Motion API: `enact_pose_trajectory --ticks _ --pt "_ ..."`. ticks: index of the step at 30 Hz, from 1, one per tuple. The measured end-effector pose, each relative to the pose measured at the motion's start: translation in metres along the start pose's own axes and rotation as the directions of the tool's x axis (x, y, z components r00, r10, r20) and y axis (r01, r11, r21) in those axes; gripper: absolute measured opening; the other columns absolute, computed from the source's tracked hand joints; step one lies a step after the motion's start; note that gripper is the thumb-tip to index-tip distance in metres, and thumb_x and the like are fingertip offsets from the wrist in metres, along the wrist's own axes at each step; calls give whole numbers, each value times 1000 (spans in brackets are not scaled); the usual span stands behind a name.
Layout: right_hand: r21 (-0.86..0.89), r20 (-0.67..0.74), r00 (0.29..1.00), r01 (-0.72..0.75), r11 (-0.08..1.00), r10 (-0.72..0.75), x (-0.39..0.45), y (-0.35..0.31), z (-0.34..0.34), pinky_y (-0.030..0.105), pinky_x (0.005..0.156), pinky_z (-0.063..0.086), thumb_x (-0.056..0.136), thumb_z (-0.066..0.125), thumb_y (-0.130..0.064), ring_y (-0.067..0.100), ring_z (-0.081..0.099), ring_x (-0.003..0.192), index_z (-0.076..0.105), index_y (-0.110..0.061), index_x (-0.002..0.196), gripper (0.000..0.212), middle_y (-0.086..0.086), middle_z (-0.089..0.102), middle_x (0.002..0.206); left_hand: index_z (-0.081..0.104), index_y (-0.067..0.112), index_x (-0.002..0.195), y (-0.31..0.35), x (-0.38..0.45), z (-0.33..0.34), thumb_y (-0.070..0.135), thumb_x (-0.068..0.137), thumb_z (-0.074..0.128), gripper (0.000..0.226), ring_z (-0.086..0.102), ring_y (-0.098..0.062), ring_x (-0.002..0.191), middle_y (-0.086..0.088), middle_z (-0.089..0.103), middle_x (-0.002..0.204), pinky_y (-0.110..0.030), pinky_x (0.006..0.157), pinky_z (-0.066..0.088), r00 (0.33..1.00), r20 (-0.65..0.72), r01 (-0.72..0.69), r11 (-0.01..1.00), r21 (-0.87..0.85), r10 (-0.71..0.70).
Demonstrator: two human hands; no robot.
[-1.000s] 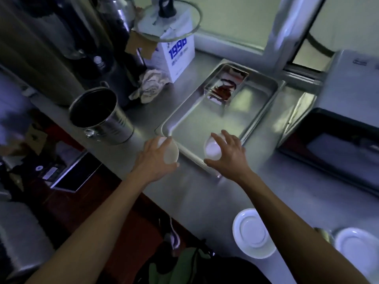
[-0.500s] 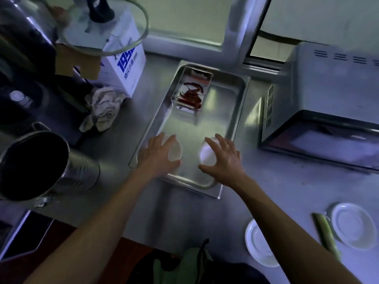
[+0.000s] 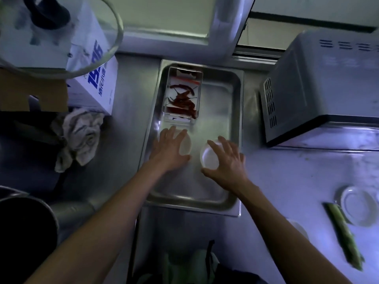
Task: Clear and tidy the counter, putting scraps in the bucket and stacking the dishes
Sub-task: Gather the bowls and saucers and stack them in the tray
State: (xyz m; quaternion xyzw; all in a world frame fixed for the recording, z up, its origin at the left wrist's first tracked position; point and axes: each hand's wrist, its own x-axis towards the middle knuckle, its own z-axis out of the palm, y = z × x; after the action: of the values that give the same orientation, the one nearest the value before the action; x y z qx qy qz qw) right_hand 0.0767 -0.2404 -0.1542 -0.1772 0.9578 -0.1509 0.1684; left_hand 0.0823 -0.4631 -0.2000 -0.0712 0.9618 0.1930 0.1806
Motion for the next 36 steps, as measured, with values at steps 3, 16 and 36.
enact_pose_trajectory --ticks 3,16,36 --pt "10 4 1000 -18 1000 18 11 2 5 54 114 24 73 72 -62 27 14 148 24 -41 151 94 -4 13 164 15 38 151 -1 13 1 64 73 67 98 8 -32 148 0 6 163 -62 112 24 1000 -16 -18 1000 21 18" --pt "52 8 1000 27 998 -27 26 7 12 56 116 25 75 73 -59 27 11 149 22 -39 153 95 -2 11 165 26 30 151 3 19 -2 65 83 60 84 5 -32 151 -7 9 164 -61 114 21 993 -89 -70 992 108 80" --pt "-43 81 981 183 982 -179 95 -85 46 57 114 24 77 73 -59 34 9 150 23 -34 154 94 4 11 165 57 13 125 -63 -44 -39 18 91 54 35 51 -29 115 -7 60 121 -52 90 49 934 -358 -32 997 -74 4"
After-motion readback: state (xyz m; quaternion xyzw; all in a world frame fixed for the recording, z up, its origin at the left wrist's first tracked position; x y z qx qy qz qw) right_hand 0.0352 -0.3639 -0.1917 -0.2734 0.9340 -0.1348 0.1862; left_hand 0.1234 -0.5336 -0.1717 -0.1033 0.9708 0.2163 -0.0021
